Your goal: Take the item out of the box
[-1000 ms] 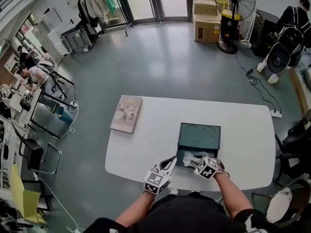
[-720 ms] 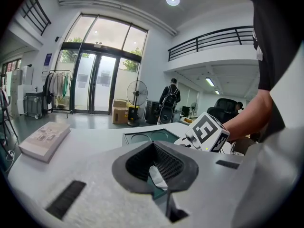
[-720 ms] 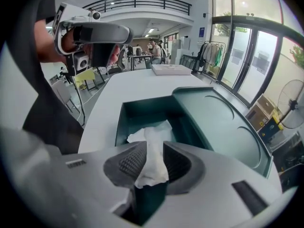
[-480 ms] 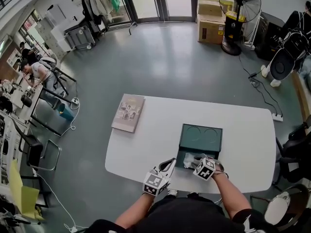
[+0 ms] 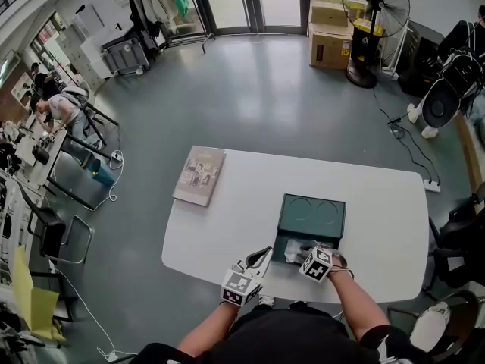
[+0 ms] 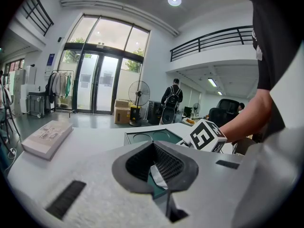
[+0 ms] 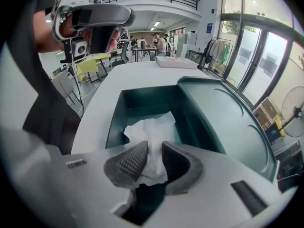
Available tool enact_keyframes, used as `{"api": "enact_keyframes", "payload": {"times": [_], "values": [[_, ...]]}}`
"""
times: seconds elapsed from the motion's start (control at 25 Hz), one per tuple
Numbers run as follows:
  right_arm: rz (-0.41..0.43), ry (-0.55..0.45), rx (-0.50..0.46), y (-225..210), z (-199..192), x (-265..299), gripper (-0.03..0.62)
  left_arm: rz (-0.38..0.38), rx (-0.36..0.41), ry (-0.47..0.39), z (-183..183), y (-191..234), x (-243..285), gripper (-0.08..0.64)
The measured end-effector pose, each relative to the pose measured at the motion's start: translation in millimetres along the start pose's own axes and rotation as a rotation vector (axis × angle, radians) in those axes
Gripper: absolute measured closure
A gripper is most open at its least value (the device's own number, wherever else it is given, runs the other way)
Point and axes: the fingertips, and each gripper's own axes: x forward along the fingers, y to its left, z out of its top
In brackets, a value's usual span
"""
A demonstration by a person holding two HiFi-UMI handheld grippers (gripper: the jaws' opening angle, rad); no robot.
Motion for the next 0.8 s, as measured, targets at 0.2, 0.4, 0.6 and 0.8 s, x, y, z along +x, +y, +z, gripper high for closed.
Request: {"api": "enact_keyframes", "payload": {"times": [0.2,0.4,0.6,0.8], "values": [[0.001,0.001,-0.011,0,1,-1,0.532,-0.002,-0.004,-0.004,2,-2,0,0.549],[-0.015,-0.007,-0.017,-1,4,-8,0.574,-0.004,-0.005,-0.008,5,-5,0,0.551],[-0.051,-0.054,0.012,-7,14,-21,0.580,-0.009,-0.005,-0.010,3,-7,1,0.551],[-0.119,-0.123,0.053,-14,24,-39,0.580,-0.007,0.004,-0.014,5,-8,1,0.549]]}}
